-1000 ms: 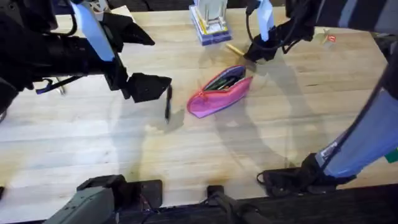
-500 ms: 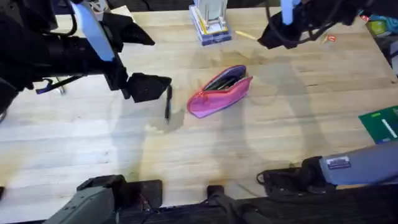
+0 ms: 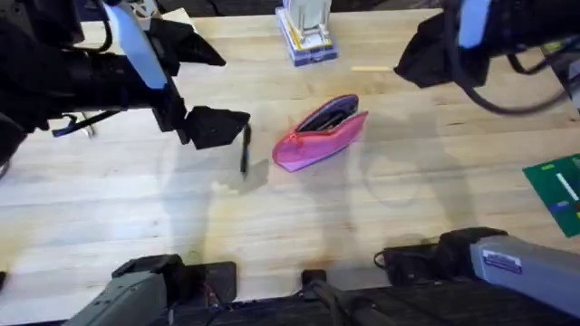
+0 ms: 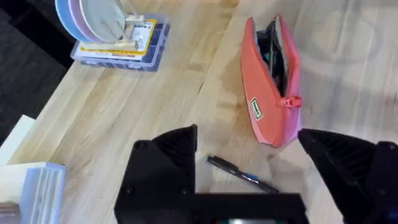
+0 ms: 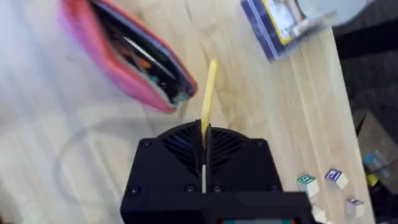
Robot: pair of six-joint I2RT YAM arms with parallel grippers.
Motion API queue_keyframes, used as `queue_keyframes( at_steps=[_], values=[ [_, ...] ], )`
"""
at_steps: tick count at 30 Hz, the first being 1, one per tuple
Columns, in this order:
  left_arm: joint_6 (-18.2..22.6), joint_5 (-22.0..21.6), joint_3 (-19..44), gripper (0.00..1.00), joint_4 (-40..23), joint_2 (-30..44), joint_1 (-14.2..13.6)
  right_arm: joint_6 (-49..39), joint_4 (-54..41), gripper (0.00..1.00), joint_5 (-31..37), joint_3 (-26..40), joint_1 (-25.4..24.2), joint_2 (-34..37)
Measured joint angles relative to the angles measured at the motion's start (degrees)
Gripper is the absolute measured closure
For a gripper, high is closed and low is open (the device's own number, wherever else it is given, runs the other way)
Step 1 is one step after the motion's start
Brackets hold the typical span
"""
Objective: Unzip the bag, pick up the pens from the table one at a time and place them inside, then zip the bag closed.
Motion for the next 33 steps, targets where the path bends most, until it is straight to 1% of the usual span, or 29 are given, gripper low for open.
queue_keyframes(
  at_steps=[5, 10, 19, 20, 21, 24, 25, 26, 29, 33],
  values=[
    [0.01, 0.02, 0.00, 0.007, 0.00, 0.00, 0.00, -1.12, -5.52, 0.970, -0.01, 0.00, 3.26, -4.25],
    [0.01, 0.01, 0.00, 0.007, 0.00, 0.00, 0.00, -1.36, -8.84, 0.970, -0.01, 0.00, 5.59, -5.60],
    [0.01, 0.01, 0.00, 0.008, -0.04, 0.00, 0.00, -1.33, -9.14, 0.970, 0.01, 0.00, 6.17, -5.60],
    [0.01, 0.01, 0.00, 0.007, -0.04, 0.00, 0.00, -1.19, -9.23, 0.943, 0.03, 0.00, 6.17, -5.60],
    [0.01, 0.00, 0.00, 0.007, -0.04, 0.00, 0.00, -1.14, -9.36, 0.824, 0.03, 0.00, 6.17, -5.60],
    [0.01, 0.00, 0.00, 0.007, -0.04, 0.00, 0.00, -1.14, -10.19, 0.384, 0.03, 0.00, 6.17, -5.60],
    [0.01, 0.00, 0.00, 0.007, -0.04, 0.00, 0.00, -1.15, -10.33, 0.259, 0.03, 0.00, 6.17, -5.60],
    [0.01, 0.00, 0.00, 0.006, -0.04, 0.00, 0.00, -1.25, -10.36, 0.011, 0.04, 0.00, 6.42, -5.60],
    [0.01, 0.00, 0.00, 0.007, -0.04, 0.00, 0.00, -0.88, -10.36, 0.006, 0.05, 0.00, 7.60, -5.60],
    [0.01, 0.00, 0.00, 0.006, -0.04, 0.00, 0.00, 0.52, -10.50, 0.005, 0.05, 0.00, 10.47, -5.60]
  ],
)
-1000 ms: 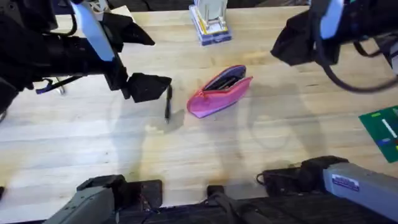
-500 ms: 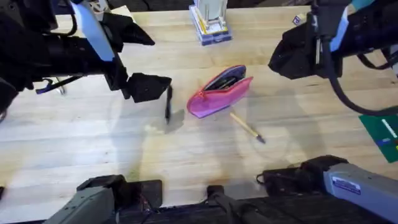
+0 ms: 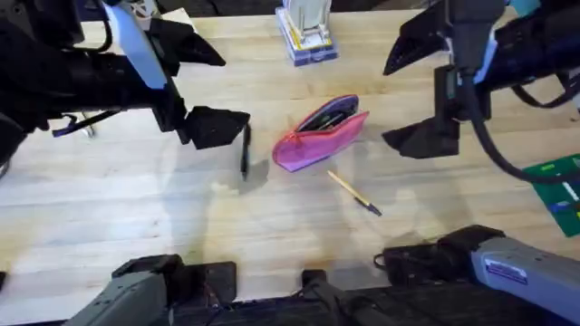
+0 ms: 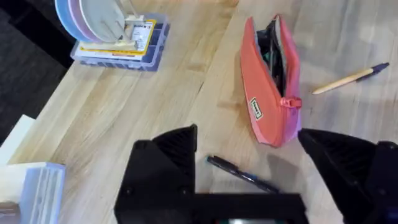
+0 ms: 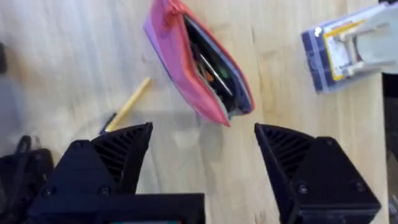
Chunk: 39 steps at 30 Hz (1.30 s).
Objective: Unzip the bag, pick up the pens from the table one at a time and place them inside, then zip the bag closed.
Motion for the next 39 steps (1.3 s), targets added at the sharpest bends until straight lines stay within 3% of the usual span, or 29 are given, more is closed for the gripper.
queue_keyframes(
  at_steps=[10, 19, 21, 28, 39],
  values=[
    [0.00, 0.02, 0.00, 0.006, 0.00, 0.00, 0.00, 4.33, -3.18, 0.004, 1.29, -0.11, 6.96, -5.45],
    [0.00, 0.00, 0.00, 0.007, 0.00, 0.00, 0.00, 16.17, -6.44, 0.004, 4.07, -0.11, 10.05, -15.07],
    [0.00, 0.00, 0.00, 0.007, 0.00, 0.00, 0.00, 23.77, -6.77, 0.005, 4.38, -0.11, 10.10, -16.48],
    [0.00, 0.00, 0.00, 0.007, 0.00, 0.00, 0.00, 39.67, -9.49, 0.004, 4.40, -0.11, 10.10, -15.06],
    [0.00, 0.00, 0.00, 0.007, 0.02, 0.00, 0.00, 51.94, -10.37, 0.004, 4.29, -0.11, 10.10, -12.61]
  ],
)
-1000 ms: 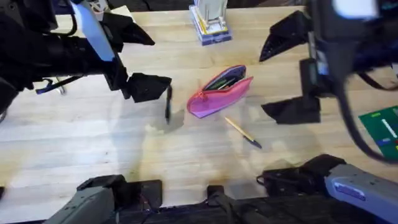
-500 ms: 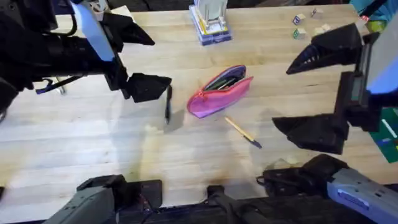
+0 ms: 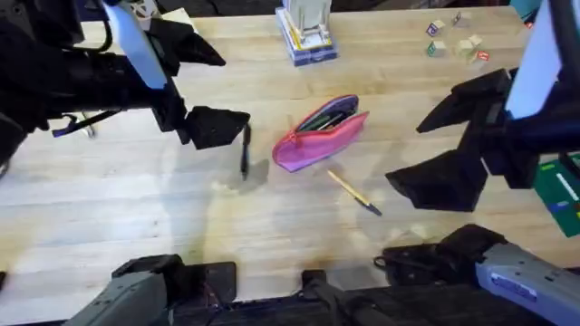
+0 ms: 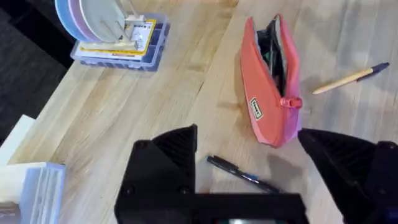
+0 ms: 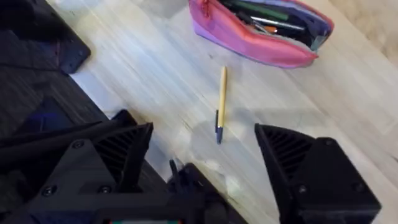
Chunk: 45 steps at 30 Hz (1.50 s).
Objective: Unzip the bag, pick up the pens from the table one at a time and place them inside, then zip the bag closed.
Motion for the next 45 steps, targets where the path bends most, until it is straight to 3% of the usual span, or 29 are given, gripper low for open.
queue_keyframes(
  at_steps=[12, 29, 37, 45],
  values=[
    [0.00, 0.00, 0.00, 0.007, 0.22, 0.00, 0.00, 3.91, 2.10, 0.004, 0.72, -1.97, 0.23, 5.69],
    [0.00, 0.00, 0.00, 0.007, 0.22, 0.00, 0.00, 8.45, 24.85, 0.004, 5.55, -26.80, 5.13, 8.54],
    [-0.01, 0.00, 0.01, 0.007, 0.24, 0.00, 0.00, 10.46, 28.63, 0.004, 7.12, -27.65, 7.69, 14.78],
    [0.00, 0.00, 0.02, 0.007, 0.24, 0.00, 0.00, 11.05, 30.53, 0.004, 12.72, -27.65, 13.56, 21.82]
  ],
)
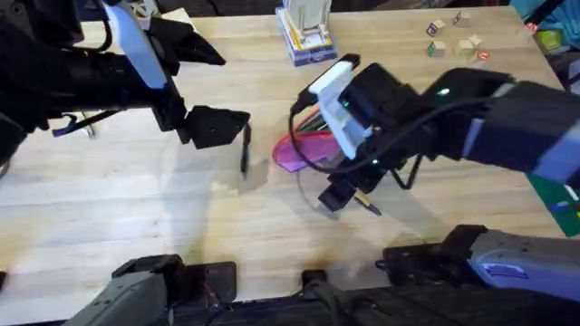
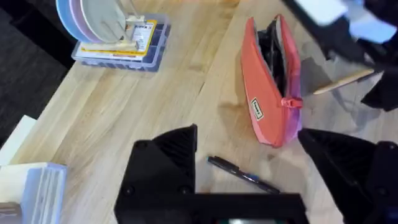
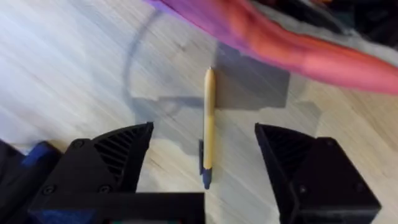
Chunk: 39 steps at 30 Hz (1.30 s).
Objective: Unzip the bag, pick up the pens from the table one at a time and place them inside, then zip the bag closed.
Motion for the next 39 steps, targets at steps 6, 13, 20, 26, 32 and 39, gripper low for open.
queue_keyframes(
  at_steps=[6, 13, 20, 26, 32, 39],
  values=[
    [0.00, 0.00, -0.02, 0.008, 0.00, 0.00, 0.00, 1.66, 1.47, 0.005, 2.96, 0.00, 1.81, 4.80],
    [0.00, 0.00, -0.02, 0.007, -0.01, 0.00, 0.00, 2.58, 1.47, 0.004, 4.02, 0.00, 1.81, 5.63],
    [0.00, 0.00, -0.01, 0.007, 0.00, 0.00, 0.00, -0.18, 2.97, 0.004, 4.39, 0.00, 2.18, 5.63],
    [0.00, 0.00, -0.02, 0.007, 0.00, 0.00, 0.00, -2.29, 3.10, 0.004, 5.92, 0.00, 4.08, 6.04],
    [0.00, 0.00, -0.02, 0.007, -0.01, 0.00, 0.00, -2.62, 2.91, 0.186, 6.27, 0.15, 4.42, 7.79],
    [0.00, 0.00, -0.02, 0.007, 0.00, 0.00, 0.00, -2.73, 2.83, 0.913, 6.54, 0.15, 4.45, 7.80]
  ],
)
